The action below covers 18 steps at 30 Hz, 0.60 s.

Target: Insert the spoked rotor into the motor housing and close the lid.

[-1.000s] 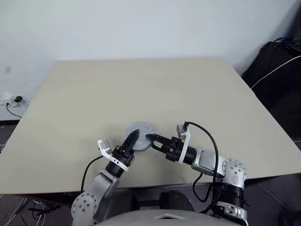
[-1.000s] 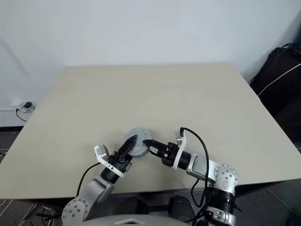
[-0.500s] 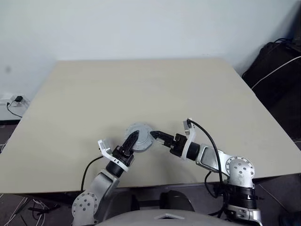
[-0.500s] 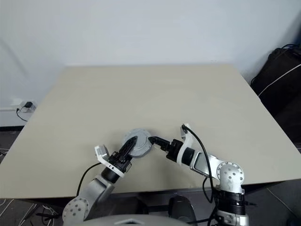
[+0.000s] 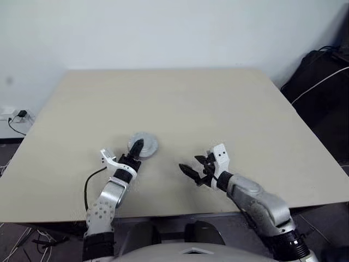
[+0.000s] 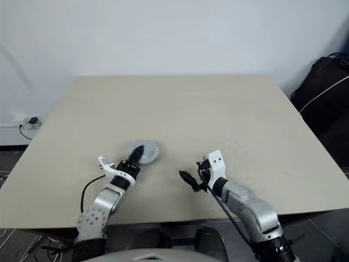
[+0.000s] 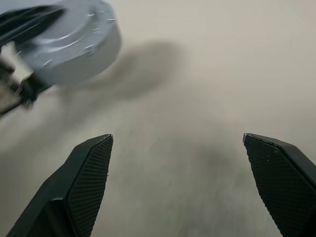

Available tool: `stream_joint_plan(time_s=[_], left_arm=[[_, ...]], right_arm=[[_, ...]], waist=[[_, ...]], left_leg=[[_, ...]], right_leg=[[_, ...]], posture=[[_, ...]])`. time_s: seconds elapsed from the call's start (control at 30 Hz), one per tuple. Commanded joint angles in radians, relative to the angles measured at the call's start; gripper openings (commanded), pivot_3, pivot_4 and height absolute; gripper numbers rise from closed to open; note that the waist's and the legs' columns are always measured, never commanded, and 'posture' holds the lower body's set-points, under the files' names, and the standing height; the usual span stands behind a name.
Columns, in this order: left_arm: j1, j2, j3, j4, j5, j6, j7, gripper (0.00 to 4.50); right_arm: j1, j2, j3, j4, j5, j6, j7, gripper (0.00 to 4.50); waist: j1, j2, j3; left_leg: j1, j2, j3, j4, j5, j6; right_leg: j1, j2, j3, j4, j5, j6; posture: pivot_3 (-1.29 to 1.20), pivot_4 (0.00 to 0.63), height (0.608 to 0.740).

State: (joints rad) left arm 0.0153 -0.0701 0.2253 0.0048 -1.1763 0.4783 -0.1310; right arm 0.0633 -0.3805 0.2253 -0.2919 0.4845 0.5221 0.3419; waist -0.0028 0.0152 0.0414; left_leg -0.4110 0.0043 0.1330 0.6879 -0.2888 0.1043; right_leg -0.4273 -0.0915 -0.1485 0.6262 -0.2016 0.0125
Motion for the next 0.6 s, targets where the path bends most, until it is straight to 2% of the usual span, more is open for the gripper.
stream_joint_plan(time_s=[0.03,0.37,0.6], left_arm=[[-0.116,-0.008,0.044,0.054,0.023,-0.037,-0.012,2.12],[-0.433,0.003,0.172,0.424,0.142,-0.128,-0.014,2.12],[-0.58,0.008,0.246,0.636,0.212,-0.178,0.014,2.12]], right_arm=[[0.01,0.035,-0.005,0.02,-0.105,-0.166,0.007,4.5],[0.052,0.087,-0.061,0.154,-0.204,-0.372,0.047,4.5],[0.053,0.133,-0.087,0.274,-0.321,-0.529,-0.017,4.5]], waist=[[0.002,-0.002,0.0],[0.003,-0.008,-0.002],[-0.009,-0.008,-0.002]], left_leg=[[0.0,0.0,0.0,0.001,0.0,0.0],[0.0,0.0,0.001,0.003,0.0,-0.001],[0.001,0.001,0.001,0.003,0.002,-0.003]], right_leg=[[0.0,0.0,0.0,0.0,0.0,0.0],[0.002,0.001,0.001,-0.001,0.004,0.006],[0.002,0.01,0.002,0.0,0.005,0.007]], posture=[[0.0,0.0,0.74],[0.0,0.0,0.74],[0.0,0.0,0.74]])
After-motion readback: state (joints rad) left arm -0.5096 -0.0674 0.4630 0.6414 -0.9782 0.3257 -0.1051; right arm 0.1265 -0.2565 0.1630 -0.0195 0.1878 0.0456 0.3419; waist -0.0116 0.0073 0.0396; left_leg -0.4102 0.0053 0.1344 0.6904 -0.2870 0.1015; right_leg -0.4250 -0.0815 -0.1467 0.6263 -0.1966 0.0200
